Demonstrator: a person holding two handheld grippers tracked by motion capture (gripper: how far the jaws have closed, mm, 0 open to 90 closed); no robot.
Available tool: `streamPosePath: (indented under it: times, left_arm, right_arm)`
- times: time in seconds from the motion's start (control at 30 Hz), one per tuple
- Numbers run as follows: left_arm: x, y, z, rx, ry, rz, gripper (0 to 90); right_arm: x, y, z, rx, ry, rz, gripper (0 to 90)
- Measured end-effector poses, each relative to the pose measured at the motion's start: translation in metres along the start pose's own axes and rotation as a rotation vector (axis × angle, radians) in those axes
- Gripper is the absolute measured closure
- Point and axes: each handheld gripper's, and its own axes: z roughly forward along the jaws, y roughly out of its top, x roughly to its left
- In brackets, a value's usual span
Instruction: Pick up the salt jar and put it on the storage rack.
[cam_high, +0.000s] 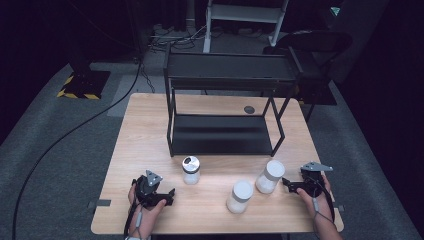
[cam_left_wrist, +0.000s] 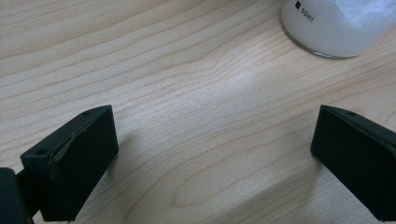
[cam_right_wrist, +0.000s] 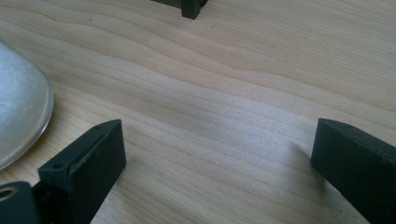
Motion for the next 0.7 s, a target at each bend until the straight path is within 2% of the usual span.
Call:
streamPosePath:
  times: [0.27, 0.4, 0.6, 0.7]
  left_arm:
    - [0.002, 0.0, 0.0, 0.0, -0.007, 0.005, 1.2]
    - [0.005, -0.003, -0.002, -0.023, -0.025, 0.01, 5.4]
    - [0.002, -0.005, -0.009, -0.071, -0.036, 0.032, 5.0]
    - [0.001, -0.009, -0.016, -0.132, -0.044, 0.043, 4.5]
  right_arm:
    - [0.0, 0.0, 0.001, -0.001, 0.001, -0.002, 2.6]
    - [0.0, 0.001, 0.001, -0.001, 0.001, -0.004, 2.6]
    - [0.0, 0.001, 0.002, -0.001, -0.001, -0.004, 2.7]
    - [0.0, 0.001, 0.001, -0.002, 0.0, -0.004, 2.9]
